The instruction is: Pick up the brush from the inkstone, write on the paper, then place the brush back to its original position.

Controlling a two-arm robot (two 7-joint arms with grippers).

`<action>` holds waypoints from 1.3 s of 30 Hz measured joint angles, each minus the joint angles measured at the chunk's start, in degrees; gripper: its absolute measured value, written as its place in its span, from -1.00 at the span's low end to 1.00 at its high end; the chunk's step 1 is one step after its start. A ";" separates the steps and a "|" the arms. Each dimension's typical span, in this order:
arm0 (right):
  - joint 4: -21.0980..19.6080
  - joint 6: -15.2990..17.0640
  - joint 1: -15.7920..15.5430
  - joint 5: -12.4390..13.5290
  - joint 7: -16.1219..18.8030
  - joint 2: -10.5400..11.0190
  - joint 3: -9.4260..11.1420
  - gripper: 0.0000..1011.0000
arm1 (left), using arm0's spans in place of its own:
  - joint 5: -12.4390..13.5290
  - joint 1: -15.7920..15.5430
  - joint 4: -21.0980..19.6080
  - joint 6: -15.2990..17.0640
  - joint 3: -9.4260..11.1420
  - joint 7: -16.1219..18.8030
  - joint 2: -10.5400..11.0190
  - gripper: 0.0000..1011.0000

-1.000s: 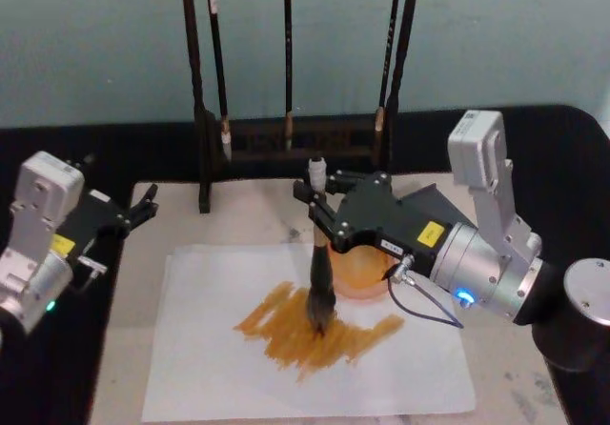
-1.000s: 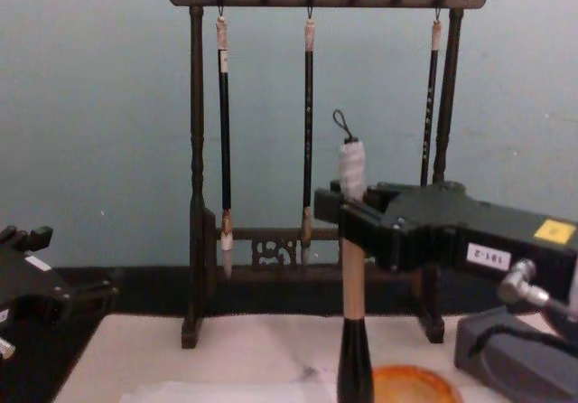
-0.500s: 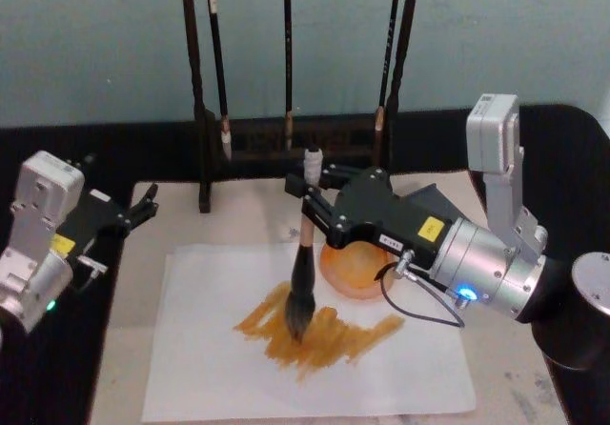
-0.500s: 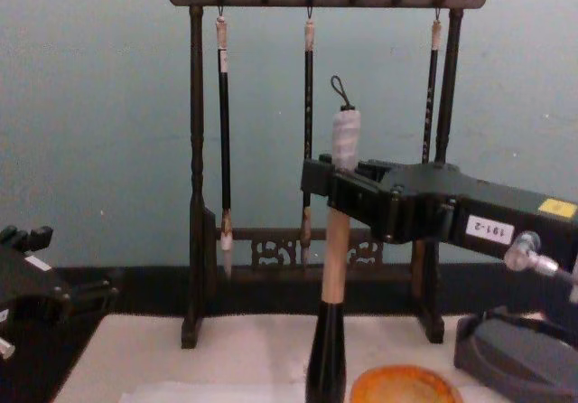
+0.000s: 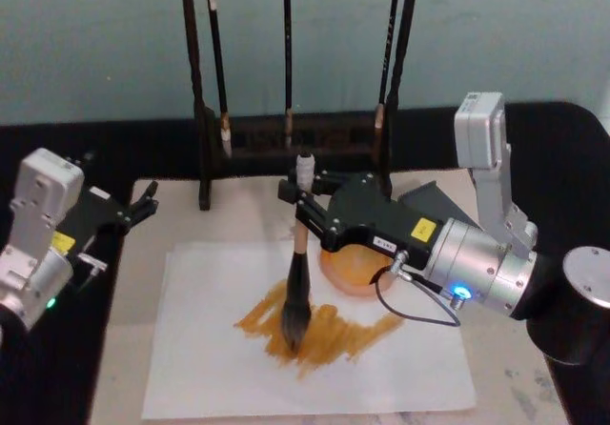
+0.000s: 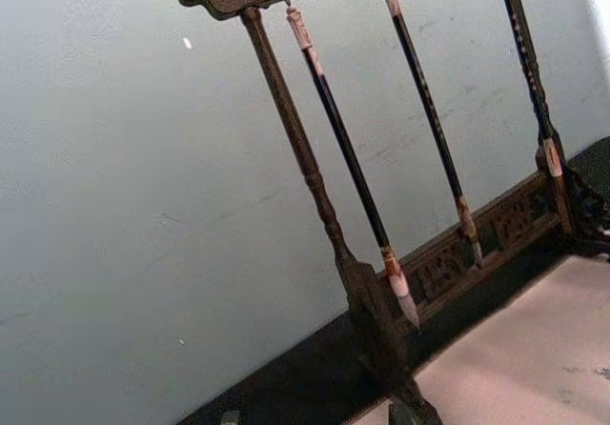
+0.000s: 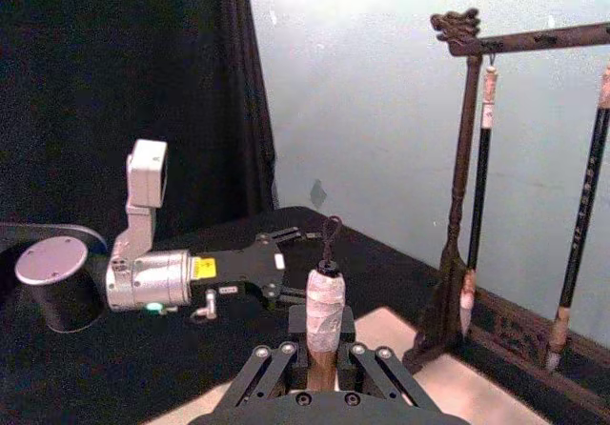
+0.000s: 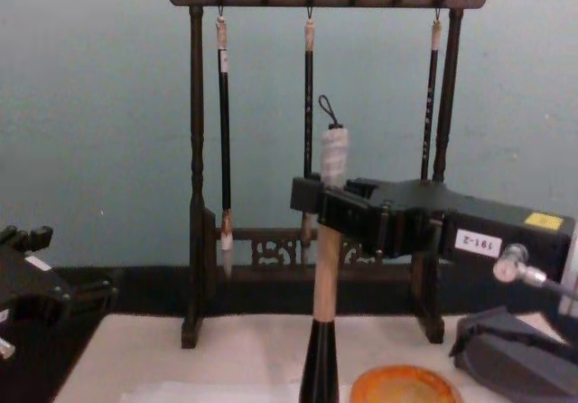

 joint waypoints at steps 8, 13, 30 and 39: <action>0.63 0.36 0.35 0.07 -1.49 0.08 -0.14 -0.68 | 0.00 0.00 0.00 0.00 0.00 0.00 0.00 1.00; 1.77 -1.10 -0.31 -1.21 -2.36 -0.01 -0.50 -0.68 | 0.00 0.00 0.00 0.00 0.00 0.00 0.00 1.00; 3.32 -3.26 -1.60 -4.15 -3.43 -0.78 1.18 -0.68 | 0.00 -0.01 0.00 0.00 0.00 0.00 0.00 1.00; 3.41 -3.43 -1.78 -5.28 -4.01 -1.13 2.15 -0.68 | 0.00 0.00 0.00 0.00 0.00 0.00 0.00 1.00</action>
